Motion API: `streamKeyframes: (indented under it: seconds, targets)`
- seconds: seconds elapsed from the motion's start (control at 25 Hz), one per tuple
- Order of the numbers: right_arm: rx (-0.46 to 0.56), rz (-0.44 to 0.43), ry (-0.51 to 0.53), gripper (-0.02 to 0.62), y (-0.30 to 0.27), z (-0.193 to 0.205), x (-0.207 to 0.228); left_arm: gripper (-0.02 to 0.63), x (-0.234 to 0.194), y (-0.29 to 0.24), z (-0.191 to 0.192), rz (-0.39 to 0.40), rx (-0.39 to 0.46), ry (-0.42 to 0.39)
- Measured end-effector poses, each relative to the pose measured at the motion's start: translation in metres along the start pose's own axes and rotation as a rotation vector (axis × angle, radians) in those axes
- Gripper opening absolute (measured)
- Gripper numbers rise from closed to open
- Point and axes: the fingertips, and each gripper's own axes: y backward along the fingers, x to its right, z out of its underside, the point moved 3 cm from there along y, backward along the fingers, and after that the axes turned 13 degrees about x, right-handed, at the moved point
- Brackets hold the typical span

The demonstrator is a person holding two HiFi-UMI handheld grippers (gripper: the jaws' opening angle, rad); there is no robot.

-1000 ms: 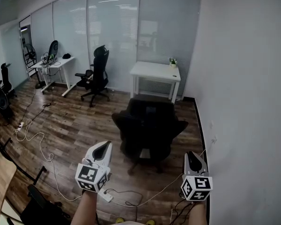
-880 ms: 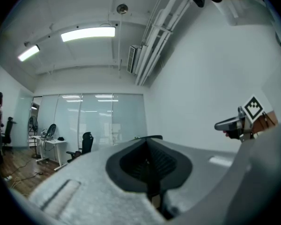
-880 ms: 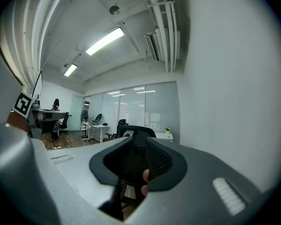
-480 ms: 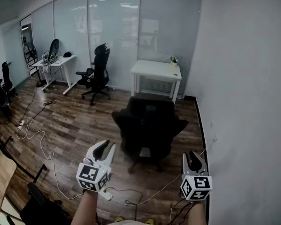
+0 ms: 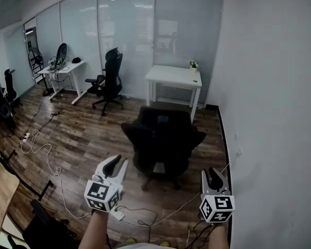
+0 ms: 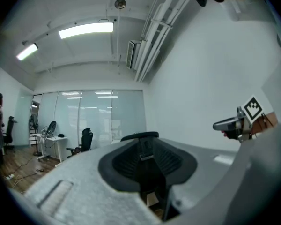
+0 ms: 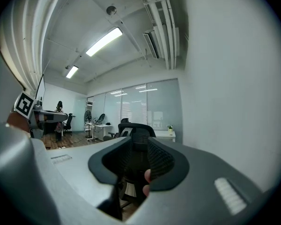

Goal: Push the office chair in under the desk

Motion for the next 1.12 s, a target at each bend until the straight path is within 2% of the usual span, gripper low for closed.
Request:
streamKeyframes:
  seconds: [0.32, 0.56, 0.8, 1.12]
  targets:
    - [-0.003, -0.043, -0.015, 0.086, 0.005, 0.007, 0.034, 0.094, 0.036, -0.010, 0.002, -0.019, -0.006, -0.019]
    - [-0.002, -0.071, -0.027, 0.086, -0.017, 0.014, 0.040, 0.094, 0.032, -0.028, 0.005, -0.027, -0.004, -0.026]
    - [-0.007, -0.084, -0.021, 0.086, -0.058, 0.029, 0.036, 0.094, 0.006, -0.051, 0.027, -0.023, -0.006, -0.015]
    - [-0.031, -0.071, -0.008, 0.086, -0.135, 0.051, 0.023, 0.094, -0.059, -0.104, 0.064, -0.002, -0.013, 0.019]
